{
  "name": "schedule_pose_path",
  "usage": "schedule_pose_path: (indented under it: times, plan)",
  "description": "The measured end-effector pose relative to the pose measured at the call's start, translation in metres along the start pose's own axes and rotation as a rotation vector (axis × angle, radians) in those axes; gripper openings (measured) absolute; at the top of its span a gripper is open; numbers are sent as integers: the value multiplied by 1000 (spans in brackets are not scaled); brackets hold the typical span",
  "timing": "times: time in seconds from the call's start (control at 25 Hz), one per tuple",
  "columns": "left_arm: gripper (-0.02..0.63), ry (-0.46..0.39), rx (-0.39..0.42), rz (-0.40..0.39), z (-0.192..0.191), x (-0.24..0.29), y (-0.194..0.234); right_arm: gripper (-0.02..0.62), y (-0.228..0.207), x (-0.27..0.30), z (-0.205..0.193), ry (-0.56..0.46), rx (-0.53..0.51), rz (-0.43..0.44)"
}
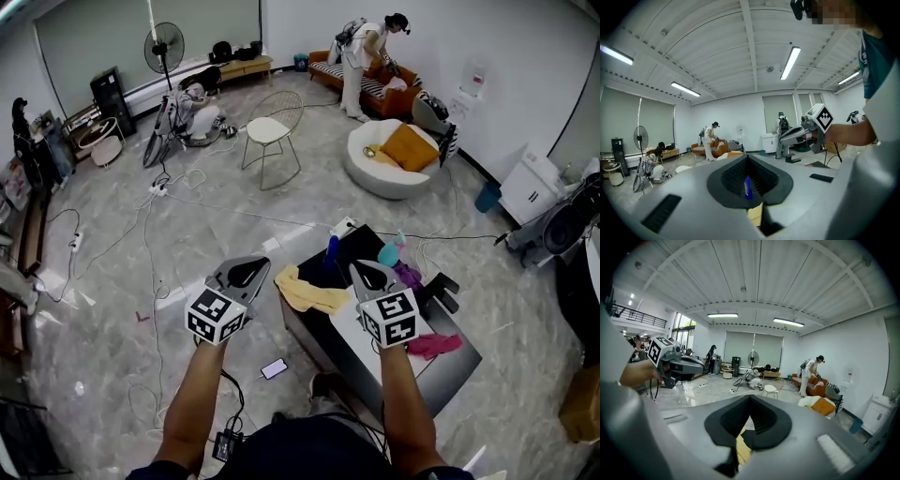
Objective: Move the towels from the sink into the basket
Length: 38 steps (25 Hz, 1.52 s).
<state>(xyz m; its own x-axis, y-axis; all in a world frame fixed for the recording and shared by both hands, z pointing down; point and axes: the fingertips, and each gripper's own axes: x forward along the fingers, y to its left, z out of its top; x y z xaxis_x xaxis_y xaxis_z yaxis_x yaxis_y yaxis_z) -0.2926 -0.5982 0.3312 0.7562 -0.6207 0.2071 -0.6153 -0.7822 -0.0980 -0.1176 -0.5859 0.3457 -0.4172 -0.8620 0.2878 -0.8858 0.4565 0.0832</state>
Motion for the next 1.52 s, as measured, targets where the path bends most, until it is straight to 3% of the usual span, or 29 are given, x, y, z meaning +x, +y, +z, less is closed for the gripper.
schedule_pose_path:
  times: [0.8, 1.52]
  plan:
    - [6, 236, -131, 4, -149, 120, 45, 9, -56, 93, -135, 180, 110, 80]
    - [25, 466, -275, -56, -308, 191, 53, 11, -45, 147, -295, 417, 252, 199]
